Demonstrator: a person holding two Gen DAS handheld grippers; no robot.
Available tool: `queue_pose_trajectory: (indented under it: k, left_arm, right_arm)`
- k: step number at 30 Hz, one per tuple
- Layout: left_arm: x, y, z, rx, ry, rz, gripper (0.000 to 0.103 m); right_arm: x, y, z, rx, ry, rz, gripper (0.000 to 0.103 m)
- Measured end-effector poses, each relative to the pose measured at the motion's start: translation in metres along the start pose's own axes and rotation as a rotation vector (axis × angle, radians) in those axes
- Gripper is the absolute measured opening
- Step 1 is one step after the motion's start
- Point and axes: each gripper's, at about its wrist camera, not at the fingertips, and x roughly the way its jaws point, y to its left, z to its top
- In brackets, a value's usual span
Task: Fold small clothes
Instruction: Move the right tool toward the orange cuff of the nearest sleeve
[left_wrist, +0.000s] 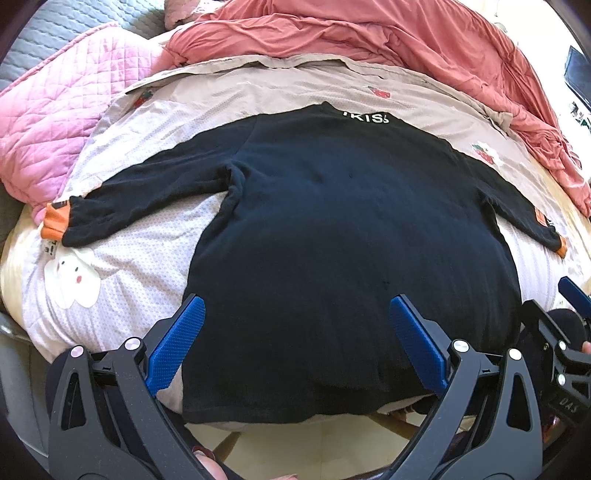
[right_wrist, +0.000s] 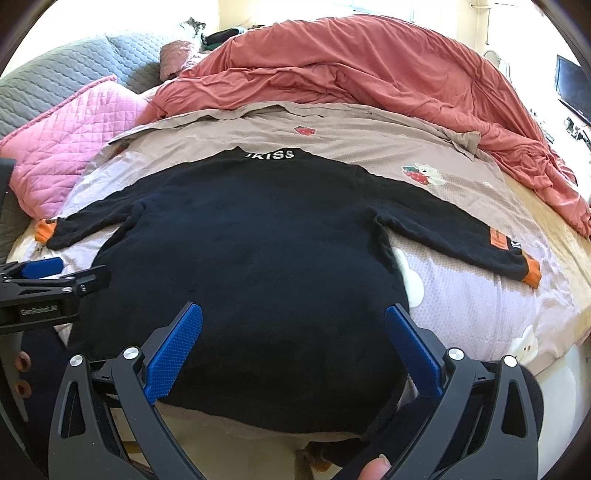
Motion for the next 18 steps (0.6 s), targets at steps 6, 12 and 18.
queue_pose_trajectory:
  k: [6, 12, 18]
  left_arm:
    - [0.004, 0.000, 0.020, 0.004, -0.021, 0.016, 0.094]
    - [0.008, -0.004, 0.043, -0.002, -0.037, 0.024, 0.094]
    - [0.016, -0.012, 0.069, -0.004, -0.052, 0.032, 0.094]
  right_arm:
    - [0.008, -0.017, 0.027, 0.021, -0.023, -0.034, 0.099]
    - [0.016, -0.030, 0.053, 0.050, -0.047, -0.051, 0.099]
    - [0.024, -0.034, 0.081, 0.066, -0.079, -0.069, 0.099]
